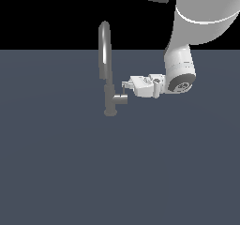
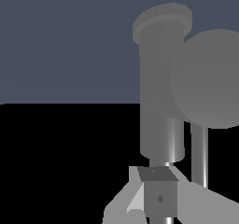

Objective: Turn on the faucet by rotating a designated handle.

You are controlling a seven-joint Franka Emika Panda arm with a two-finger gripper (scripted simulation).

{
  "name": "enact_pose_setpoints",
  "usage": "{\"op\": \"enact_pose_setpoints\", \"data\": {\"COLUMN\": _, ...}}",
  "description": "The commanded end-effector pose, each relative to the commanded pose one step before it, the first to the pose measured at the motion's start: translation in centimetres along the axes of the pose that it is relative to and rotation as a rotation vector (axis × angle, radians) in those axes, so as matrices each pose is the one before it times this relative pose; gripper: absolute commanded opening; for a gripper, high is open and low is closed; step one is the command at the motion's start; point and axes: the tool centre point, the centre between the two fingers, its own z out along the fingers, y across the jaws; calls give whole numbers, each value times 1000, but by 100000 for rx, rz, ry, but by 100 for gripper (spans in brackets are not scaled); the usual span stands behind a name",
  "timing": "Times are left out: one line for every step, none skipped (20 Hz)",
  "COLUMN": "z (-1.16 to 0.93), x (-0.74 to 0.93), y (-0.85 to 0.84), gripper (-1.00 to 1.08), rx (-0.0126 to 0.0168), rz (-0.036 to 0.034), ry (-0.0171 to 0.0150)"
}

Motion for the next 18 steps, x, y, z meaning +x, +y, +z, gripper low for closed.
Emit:
{"op": "enact_pose_setpoints", "data": {"z": -7, "x": -210, "y": 441, "gripper": -100, "rx": 29, "rz": -53, "ry": 4}}
{"op": "enact_pose_setpoints", "data": {"z": 4, "x": -71, "y": 173, "gripper": -100, "rx": 0, "rz": 0, "ry": 0}}
{"op": "enact_pose_setpoints", "data": {"z": 4, "x": -72, "y": 175, "gripper": -100, "rx": 0, "rz": 0, "ry": 0}}
{"op": "enact_pose_setpoints", "data": {"z": 4, "x": -73, "y": 178, "gripper": -100, "rx": 0, "rz": 0, "ry": 0}}
{"op": "enact_pose_setpoints", "data": {"z": 3, "x": -75, "y": 180, "gripper": -100, "rx": 0, "rz": 0, "ry": 0}}
{"op": "enact_pose_setpoints", "data": {"z": 0, "x": 0, "y": 0, "gripper": -100, "rx": 0, "rz": 0, "ry": 0}}
{"op": "enact_pose_setpoints", "data": {"z": -15, "x": 215, "y": -228, "gripper": -100, "rx": 308, "rz": 70, "ry": 155}}
{"op": "enact_pose_setpoints", "data": {"z": -8, "x": 0, "y": 208, "gripper": -100, "rx": 0, "rz": 0, "ry": 0}}
{"op": "enact_pose_setpoints", "data": {"z": -9, "x": 0, "y": 211, "gripper": -100, "rx": 0, "rz": 0, "ry": 0}}
{"op": "enact_pose_setpoints", "data": {"z": -9, "x": 0, "y": 214, "gripper": -100, "rx": 0, "rz": 0, "ry": 0}}
{"op": "enact_pose_setpoints", "data": {"z": 25, "x": -11, "y": 217, "gripper": -100, "rx": -58, "rz": -20, "ry": -32}}
{"op": "enact_pose_setpoints", "data": {"z": -9, "x": 1, "y": 220, "gripper": -100, "rx": 0, "rz": 0, "ry": 0}}
{"op": "enact_pose_setpoints", "data": {"z": -9, "x": 1, "y": 223, "gripper": -100, "rx": 0, "rz": 0, "ry": 0}}
{"op": "enact_pose_setpoints", "data": {"z": 24, "x": -11, "y": 226, "gripper": -100, "rx": -58, "rz": -19, "ry": -32}}
{"op": "enact_pose_setpoints", "data": {"z": -9, "x": 1, "y": 229, "gripper": -100, "rx": 0, "rz": 0, "ry": 0}}
{"op": "enact_pose_setpoints", "data": {"z": -10, "x": 1, "y": 232, "gripper": -100, "rx": 0, "rz": 0, "ry": 0}}
{"op": "enact_pose_setpoints", "data": {"z": 24, "x": -10, "y": 235, "gripper": -100, "rx": -59, "rz": -19, "ry": -30}}
{"op": "enact_pose_setpoints", "data": {"z": -10, "x": 1, "y": 238, "gripper": -100, "rx": 0, "rz": 0, "ry": 0}}
